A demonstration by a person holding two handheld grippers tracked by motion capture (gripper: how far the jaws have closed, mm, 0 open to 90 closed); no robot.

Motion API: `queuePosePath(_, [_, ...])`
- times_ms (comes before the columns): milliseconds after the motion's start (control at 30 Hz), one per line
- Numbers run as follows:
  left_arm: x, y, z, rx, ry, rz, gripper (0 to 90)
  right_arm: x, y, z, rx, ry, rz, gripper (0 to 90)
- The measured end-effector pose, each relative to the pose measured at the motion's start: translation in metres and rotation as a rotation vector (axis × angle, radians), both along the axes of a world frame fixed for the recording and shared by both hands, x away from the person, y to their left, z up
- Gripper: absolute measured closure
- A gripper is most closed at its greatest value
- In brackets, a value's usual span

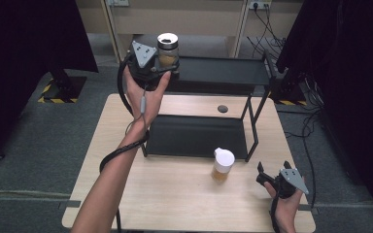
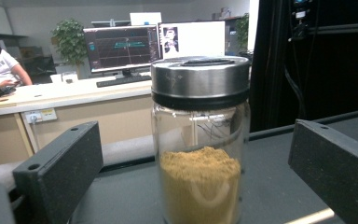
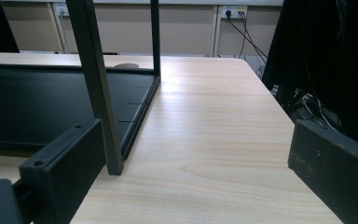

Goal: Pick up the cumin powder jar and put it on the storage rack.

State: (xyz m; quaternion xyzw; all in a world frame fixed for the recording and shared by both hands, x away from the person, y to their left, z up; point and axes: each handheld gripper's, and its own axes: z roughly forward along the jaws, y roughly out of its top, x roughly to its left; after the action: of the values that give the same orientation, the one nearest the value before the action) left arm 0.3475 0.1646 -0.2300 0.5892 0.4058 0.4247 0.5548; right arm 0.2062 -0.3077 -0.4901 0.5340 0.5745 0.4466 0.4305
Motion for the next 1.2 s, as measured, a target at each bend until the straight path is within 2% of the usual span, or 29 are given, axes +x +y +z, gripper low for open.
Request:
queuePosePath(300, [-0.024, 0.015, -0.007, -0.005, -0.034, -0.018, 1.9, 0.000, 0.001, 0.000, -0.004, -0.002, -0.001, 4.5])
queuePosePath(600, [-0.049, 0.032, -0.026, 0.001, -0.062, -0.054, 1.6, 0.000, 0.001, 0.000, -0.006, -0.002, -0.002, 4.4])
queuePosePath(800, [-0.063, 0.043, -0.039, -0.016, -0.085, -0.082, 1.3, -0.001, 0.002, 0.000, -0.008, -0.003, -0.002, 4.4])
queuePosePath(933, [-0.069, 0.046, -0.046, -0.004, -0.085, -0.099, 1.3, 0.000, 0.002, 0.000, -0.013, -0.003, -0.001, 4.4])
queuePosePath(1067, [-0.076, 0.049, -0.059, -0.018, -0.113, -0.109, 1.3, -0.001, 0.002, -0.001, -0.012, -0.004, -0.001, 4.4])
queuePosePath(1200, [-0.078, 0.051, -0.064, -0.017, -0.101, -0.109, 1.3, 0.000, 0.002, 0.000, -0.015, -0.003, 0.000, 4.4])
